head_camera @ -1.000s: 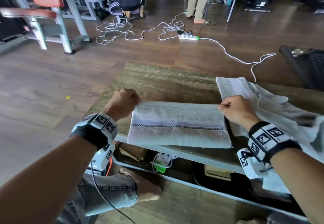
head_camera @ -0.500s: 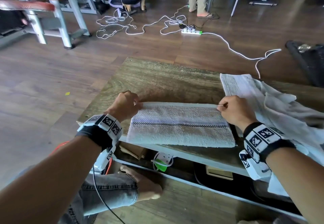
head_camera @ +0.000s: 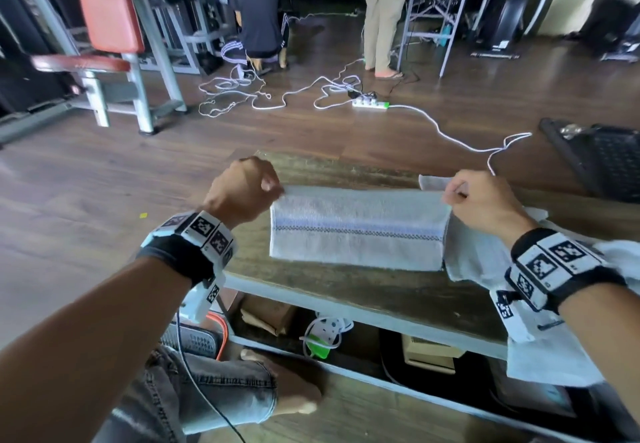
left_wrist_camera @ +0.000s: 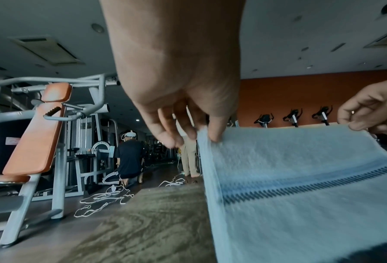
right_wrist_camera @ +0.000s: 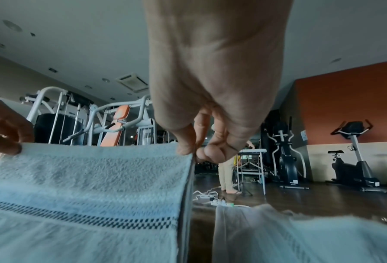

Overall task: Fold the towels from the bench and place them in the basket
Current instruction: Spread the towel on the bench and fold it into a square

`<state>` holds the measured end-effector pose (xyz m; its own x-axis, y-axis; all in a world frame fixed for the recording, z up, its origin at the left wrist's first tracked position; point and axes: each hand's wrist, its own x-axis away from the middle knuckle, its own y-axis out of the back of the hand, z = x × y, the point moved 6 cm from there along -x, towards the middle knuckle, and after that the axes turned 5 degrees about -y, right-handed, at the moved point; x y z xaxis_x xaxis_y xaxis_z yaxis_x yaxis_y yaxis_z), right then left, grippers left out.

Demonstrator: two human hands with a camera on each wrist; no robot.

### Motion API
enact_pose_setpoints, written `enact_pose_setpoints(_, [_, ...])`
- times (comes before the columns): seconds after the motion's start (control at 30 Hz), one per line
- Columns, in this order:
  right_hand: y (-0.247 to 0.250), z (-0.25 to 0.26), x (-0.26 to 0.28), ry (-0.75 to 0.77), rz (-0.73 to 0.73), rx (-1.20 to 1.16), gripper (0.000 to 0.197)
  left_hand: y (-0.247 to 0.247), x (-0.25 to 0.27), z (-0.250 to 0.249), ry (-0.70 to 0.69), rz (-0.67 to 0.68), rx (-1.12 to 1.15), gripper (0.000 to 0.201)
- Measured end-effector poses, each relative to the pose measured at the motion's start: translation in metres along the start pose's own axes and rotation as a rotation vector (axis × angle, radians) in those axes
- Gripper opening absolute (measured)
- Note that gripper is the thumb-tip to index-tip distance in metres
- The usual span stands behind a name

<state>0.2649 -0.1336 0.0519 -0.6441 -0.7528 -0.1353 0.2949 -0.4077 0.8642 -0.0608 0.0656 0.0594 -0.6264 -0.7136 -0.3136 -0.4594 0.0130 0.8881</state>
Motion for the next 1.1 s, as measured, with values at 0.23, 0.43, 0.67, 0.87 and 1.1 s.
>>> enact_pose_setpoints(0.23, [0.034,0.007,0.05,0.17,-0.266,-0.294,0.007,0.041,0.044,-0.015,-0.148,-0.384,0.065,0.02])
enact_pose_setpoints(0.43, [-0.053,-0.053,0.105,0.048,0.238,-0.078,0.021,-0.052,0.119,0.023,0.11,0.176,0.014,0.032])
enact_pose_setpoints(0.67, [-0.073,-0.066,0.119,-0.114,0.084,-0.053,0.012,-0.079,0.149,0.028,0.428,0.036,0.135,0.021])
enact_pose_setpoints(0.87, [-0.077,-0.062,0.124,-0.198,0.108,-0.092,0.039,-0.083,0.15,0.025,0.626,0.102,0.179,0.042])
enact_pose_setpoints(1.1, [-0.078,-0.06,0.124,-0.169,0.097,-0.096,0.048,-0.097,0.147,0.033,0.68,0.183,0.238,0.052])
